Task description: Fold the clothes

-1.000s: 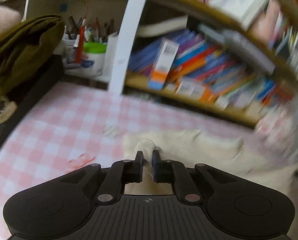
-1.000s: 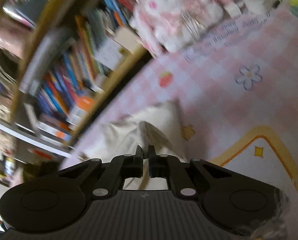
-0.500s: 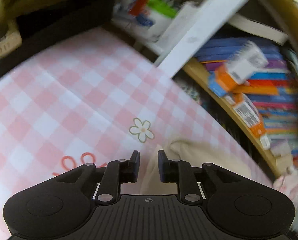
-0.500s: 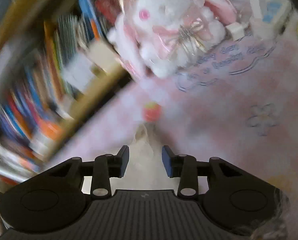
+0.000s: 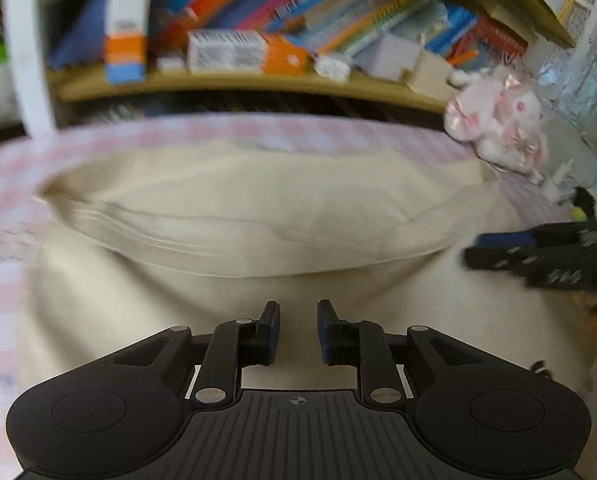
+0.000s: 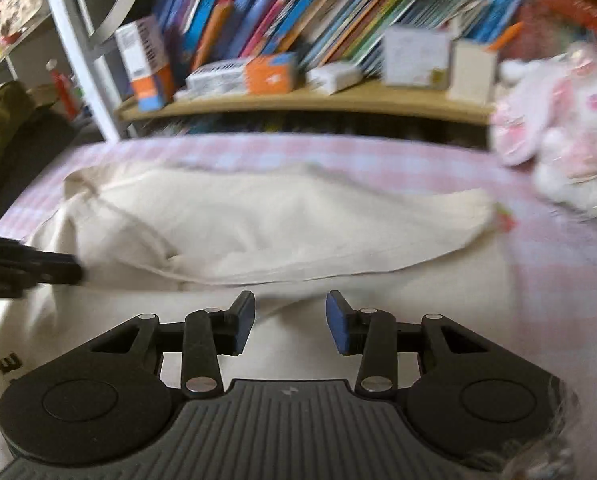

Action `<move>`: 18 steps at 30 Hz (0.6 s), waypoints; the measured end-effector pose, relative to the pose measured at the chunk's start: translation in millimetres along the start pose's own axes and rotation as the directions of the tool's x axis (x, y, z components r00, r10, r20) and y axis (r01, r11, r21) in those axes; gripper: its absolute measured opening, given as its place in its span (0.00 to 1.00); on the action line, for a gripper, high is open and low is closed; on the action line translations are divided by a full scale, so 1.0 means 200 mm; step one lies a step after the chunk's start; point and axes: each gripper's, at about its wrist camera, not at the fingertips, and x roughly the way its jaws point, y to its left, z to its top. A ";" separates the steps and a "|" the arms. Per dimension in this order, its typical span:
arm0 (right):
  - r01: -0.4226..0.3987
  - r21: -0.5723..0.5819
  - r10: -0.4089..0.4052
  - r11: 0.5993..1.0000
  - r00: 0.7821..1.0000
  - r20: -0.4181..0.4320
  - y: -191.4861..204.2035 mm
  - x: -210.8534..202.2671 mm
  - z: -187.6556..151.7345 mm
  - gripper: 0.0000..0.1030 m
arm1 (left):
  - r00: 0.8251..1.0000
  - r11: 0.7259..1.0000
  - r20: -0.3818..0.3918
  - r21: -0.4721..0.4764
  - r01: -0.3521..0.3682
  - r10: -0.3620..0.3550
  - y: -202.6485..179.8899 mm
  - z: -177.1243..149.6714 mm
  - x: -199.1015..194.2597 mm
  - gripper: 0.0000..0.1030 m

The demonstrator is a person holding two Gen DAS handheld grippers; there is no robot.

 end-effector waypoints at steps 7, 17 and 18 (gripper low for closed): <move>0.079 0.031 -0.082 0.996 0.990 0.113 -0.08 0.07 0.34 0.38 | 0.967 0.930 0.213 -0.362 -0.057 0.142 0.31 0.40 -0.03 0.21; 0.126 0.184 -0.148 0.975 0.982 0.115 -0.54 -0.35 0.06 0.43 | 0.965 0.943 0.169 -0.300 -0.142 0.199 0.55 -0.12 -0.50 0.26; 0.131 0.184 -0.149 0.974 0.985 0.087 -0.55 -0.39 -0.02 0.43 | 0.966 0.943 0.145 -0.286 -0.168 0.216 0.55 -0.19 -0.53 0.26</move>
